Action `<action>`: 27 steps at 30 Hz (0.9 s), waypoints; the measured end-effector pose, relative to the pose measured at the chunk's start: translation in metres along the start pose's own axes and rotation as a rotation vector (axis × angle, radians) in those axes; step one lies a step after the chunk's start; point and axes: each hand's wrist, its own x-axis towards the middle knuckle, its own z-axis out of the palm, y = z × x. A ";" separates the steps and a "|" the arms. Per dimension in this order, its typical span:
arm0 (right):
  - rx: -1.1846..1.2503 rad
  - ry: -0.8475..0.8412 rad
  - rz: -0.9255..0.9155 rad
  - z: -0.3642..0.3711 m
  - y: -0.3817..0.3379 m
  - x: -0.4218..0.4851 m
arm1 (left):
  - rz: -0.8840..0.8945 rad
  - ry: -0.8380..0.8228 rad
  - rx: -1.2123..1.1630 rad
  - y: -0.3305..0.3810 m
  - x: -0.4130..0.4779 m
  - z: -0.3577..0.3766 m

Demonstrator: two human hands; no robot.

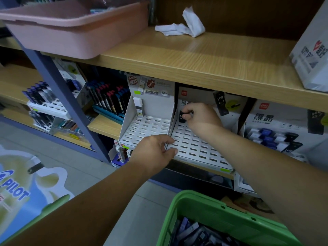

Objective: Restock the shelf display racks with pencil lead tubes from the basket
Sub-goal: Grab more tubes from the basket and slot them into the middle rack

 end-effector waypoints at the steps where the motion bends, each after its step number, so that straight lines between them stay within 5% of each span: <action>1: -0.010 -0.007 -0.022 -0.002 0.000 -0.002 | 0.002 -0.003 0.009 0.000 0.000 -0.001; 3: 0.065 0.002 -0.060 -0.008 -0.001 -0.007 | 0.005 -0.015 0.025 0.002 -0.001 -0.003; 6: 0.627 -0.080 0.185 -0.020 -0.013 -0.014 | 0.013 0.037 -0.041 0.005 -0.001 -0.001; 11: 1.194 -0.338 0.440 -0.041 -0.032 -0.022 | -0.094 0.057 -0.514 0.044 0.002 -0.004; 20: 1.319 -0.455 0.385 -0.050 -0.029 -0.034 | -0.175 -0.007 -0.858 0.071 0.000 -0.005; 24: 0.699 -0.303 0.279 -0.045 -0.021 -0.035 | -0.208 0.039 -0.818 0.067 0.005 -0.012; 27: 0.679 -0.231 0.341 -0.048 -0.014 -0.035 | -0.214 0.080 -0.741 0.063 0.008 -0.019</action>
